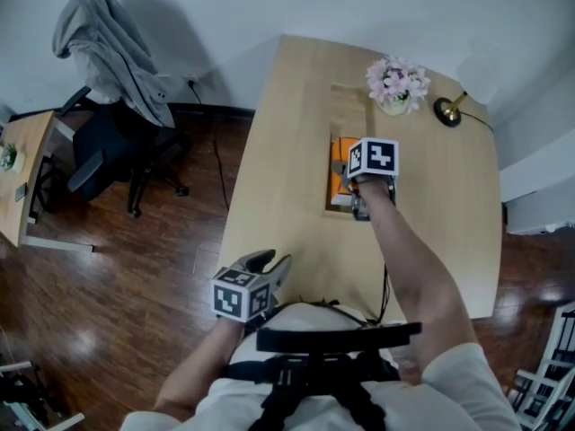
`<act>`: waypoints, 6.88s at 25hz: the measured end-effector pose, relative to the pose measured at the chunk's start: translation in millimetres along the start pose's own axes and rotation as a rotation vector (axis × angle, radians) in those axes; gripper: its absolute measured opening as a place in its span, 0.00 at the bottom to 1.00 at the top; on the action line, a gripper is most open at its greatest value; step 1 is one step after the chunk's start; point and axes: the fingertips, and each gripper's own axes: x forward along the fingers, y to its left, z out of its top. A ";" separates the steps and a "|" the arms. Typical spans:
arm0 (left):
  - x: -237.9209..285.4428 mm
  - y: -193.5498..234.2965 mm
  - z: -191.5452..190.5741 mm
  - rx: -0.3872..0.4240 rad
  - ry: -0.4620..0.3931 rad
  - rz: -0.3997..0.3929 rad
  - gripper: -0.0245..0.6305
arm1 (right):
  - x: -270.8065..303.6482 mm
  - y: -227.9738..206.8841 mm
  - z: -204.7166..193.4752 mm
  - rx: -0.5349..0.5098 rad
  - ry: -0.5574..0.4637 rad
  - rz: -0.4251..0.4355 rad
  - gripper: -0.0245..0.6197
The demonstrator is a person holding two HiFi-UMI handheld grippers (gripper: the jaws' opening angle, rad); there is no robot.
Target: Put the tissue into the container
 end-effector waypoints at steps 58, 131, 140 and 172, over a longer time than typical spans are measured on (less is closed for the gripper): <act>22.6 -18.0 42.7 0.037 -0.018 -0.070 0.29 | -38.8 1.2 -0.6 0.100 -0.017 0.220 0.71; 17.3 -188.2 50.2 0.090 -0.068 -0.286 0.04 | -245.8 -134.6 -170.7 0.019 -0.420 0.175 0.04; 14.1 -189.0 48.5 0.113 -0.045 -0.278 0.04 | -249.1 -121.7 -185.1 -0.014 -0.414 0.186 0.04; 13.5 -188.1 41.3 0.169 0.006 -0.278 0.04 | -237.8 -99.1 -181.9 -0.086 -0.368 0.241 0.04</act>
